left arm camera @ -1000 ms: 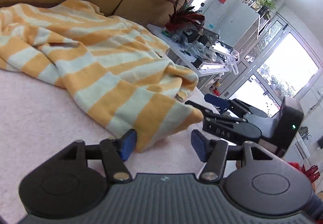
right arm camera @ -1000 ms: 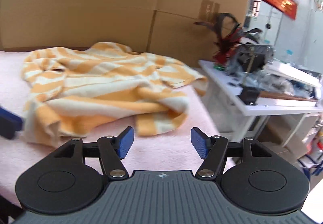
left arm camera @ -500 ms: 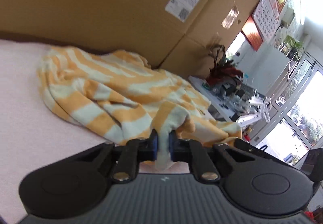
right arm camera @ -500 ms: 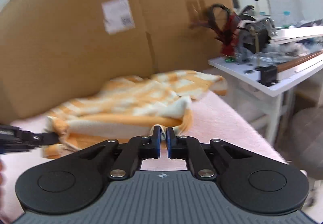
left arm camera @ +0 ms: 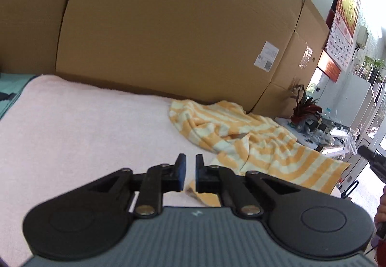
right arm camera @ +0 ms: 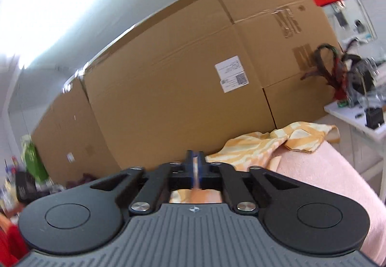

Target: Fold clothes

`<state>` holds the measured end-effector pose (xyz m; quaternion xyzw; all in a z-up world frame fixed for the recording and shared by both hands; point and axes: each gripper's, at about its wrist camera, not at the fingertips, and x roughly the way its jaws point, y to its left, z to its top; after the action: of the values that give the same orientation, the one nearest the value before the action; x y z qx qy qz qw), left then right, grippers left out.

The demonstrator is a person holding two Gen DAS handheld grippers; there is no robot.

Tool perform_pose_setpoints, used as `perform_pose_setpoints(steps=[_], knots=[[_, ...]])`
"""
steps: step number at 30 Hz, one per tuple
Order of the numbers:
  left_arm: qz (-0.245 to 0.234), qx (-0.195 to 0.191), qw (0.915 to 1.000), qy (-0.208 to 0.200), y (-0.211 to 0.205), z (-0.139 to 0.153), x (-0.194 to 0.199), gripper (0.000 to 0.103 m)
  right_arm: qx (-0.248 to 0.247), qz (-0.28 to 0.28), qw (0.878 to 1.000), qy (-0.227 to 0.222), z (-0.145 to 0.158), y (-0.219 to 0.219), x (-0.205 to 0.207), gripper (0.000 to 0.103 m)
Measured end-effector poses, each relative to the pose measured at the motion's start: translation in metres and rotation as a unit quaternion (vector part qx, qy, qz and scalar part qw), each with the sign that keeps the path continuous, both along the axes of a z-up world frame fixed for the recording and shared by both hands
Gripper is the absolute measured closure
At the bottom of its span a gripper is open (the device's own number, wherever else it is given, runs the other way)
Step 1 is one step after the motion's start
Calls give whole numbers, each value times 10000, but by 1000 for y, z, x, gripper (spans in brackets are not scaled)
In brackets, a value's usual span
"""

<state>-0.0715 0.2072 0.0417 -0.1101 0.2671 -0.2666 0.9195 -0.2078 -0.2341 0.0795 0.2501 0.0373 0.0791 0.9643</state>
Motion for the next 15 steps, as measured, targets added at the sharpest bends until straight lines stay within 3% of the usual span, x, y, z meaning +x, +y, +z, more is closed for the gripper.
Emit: perform_pose_setpoints(steps=[1, 3, 5, 6, 8, 10, 12, 15], knots=[[-68, 34, 10000, 65, -4, -6, 1, 103, 301, -75, 9994, -164, 1, -8, -7, 102], [-186, 179, 9996, 62, -19, -17, 5, 93, 791, -235, 9958, -393, 2, -22, -16, 102], [-228, 407, 9989, -91, -35, -26, 12, 53, 871, -366, 9952, -270, 2, -25, -15, 98], [-232, 540, 9982, -134, -43, -29, 16, 49, 818, -438, 9955, -164, 2, -23, -13, 96], [-224, 827, 9961, -185, -59, -35, 28, 38, 289, -586, 9974, 296, -3, -6, -2, 85], [-216, 1114, 9933, -235, -74, -42, 40, 36, -245, -689, 9941, 800, -15, 13, 11, 64], [-207, 1399, 9895, -286, -90, -48, 52, 31, -662, -809, 9868, 1234, -30, 31, 25, 55], [-428, 1284, 9908, -2, -100, -58, 62, 24, -1036, -1016, 9741, 1731, -55, 47, 37, 39]])
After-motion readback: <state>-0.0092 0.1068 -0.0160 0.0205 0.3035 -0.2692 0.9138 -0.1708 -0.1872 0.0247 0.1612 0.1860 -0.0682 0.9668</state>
